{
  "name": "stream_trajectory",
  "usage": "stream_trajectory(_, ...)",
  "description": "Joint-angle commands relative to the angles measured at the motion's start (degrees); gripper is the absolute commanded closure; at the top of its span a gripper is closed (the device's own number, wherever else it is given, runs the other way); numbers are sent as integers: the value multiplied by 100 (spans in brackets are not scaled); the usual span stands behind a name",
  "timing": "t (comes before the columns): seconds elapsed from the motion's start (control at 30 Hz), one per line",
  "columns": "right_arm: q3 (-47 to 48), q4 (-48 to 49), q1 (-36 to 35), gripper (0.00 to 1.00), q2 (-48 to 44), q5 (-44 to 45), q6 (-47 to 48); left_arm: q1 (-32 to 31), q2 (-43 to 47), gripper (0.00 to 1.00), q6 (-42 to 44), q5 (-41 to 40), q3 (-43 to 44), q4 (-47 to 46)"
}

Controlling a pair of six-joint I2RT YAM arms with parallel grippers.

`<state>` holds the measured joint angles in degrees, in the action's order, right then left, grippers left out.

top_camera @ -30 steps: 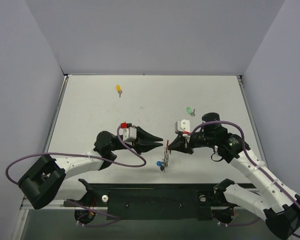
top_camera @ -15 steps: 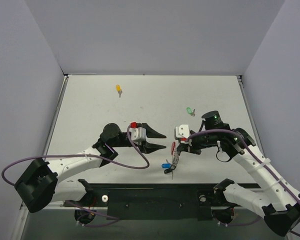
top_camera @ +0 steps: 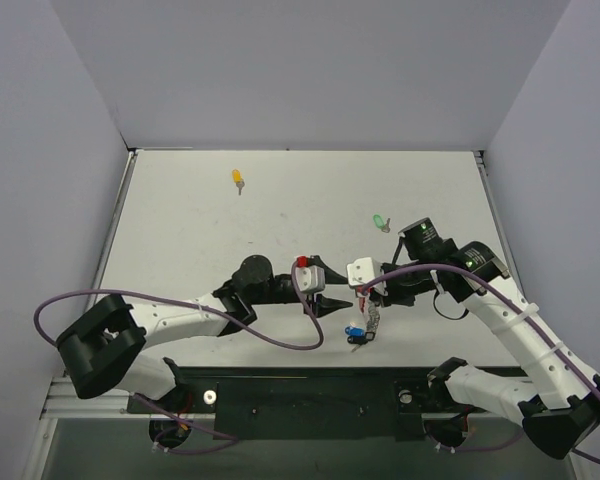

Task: Put the keys on the keyring

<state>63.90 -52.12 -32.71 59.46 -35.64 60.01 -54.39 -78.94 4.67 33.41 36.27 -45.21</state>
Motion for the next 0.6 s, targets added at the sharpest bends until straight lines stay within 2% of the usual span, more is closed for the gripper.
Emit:
stream_trajectory(0.0,237,-369,-34,100,48,171,169,-185,-367,43,-387,-467,196,-1286)
stream_trajectory(0.33,237,-317,-43,100,83,215,125,-484,-834,57,-871,-695,328,-1824)
stream_trajectory(0.57,219,-281,-43,100,57,233,73,-546,-983,61,-1003,-528,398,-1860)
